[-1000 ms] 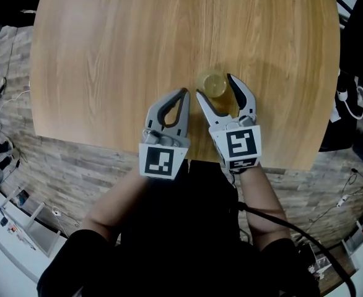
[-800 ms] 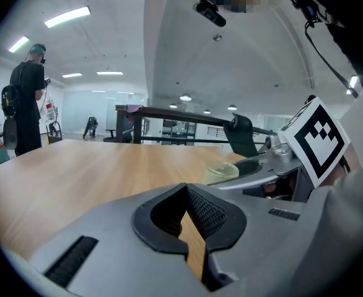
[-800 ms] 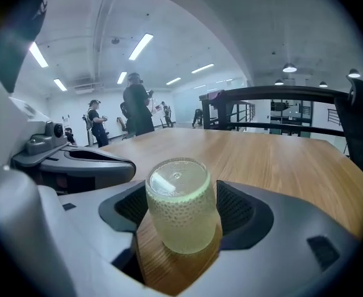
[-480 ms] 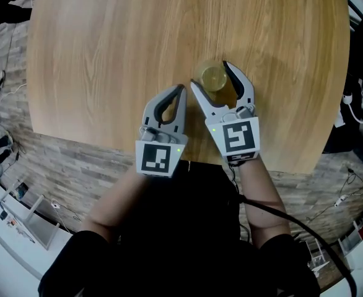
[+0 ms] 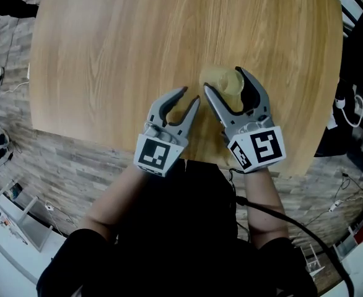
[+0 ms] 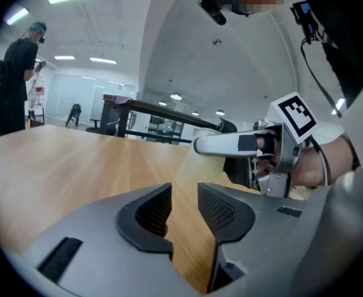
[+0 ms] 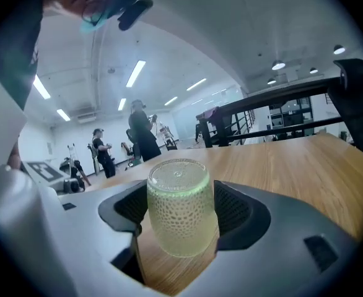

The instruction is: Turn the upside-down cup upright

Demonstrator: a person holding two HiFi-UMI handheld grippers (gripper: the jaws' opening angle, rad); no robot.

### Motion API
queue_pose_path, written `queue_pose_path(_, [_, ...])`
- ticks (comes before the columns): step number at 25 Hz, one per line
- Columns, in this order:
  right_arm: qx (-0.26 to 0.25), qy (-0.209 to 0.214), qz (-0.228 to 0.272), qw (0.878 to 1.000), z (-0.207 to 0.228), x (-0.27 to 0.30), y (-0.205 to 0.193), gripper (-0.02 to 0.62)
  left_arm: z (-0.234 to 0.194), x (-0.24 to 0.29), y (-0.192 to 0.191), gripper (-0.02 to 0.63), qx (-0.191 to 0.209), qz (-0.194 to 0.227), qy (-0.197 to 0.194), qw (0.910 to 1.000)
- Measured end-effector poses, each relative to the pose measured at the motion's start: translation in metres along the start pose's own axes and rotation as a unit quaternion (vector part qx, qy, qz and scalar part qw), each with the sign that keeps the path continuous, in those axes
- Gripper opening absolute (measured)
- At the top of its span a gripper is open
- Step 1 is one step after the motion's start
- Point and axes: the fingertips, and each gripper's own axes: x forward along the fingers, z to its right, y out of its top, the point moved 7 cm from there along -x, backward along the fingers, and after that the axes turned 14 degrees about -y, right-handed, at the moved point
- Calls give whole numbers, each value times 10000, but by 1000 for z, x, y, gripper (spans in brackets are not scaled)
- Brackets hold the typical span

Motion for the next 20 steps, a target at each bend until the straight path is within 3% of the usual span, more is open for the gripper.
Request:
queue_pose_path(4, [475,146,178,9986,11,-23,20,282,19,7,8,199,-468,273,-910,9944])
queue_pose_path(6, [560,236,226,9979,15,-33,26,282,25,12,14,210,-800,411,-1248,9881])
queue_pose_path(9, [700,398,271,9964,13,-44,28,282,31,15,19,210,-981,569,-1643,9799])
queue_pose_path(13, [839,483,283,9949,14,-51,20,282,35,17,16,177,-997,684,-1929,9737])
queue_pose_path(20, [1107,806,462,9895,18,-61,11,282,44,11,14,118,-797,883,-2076,9710])
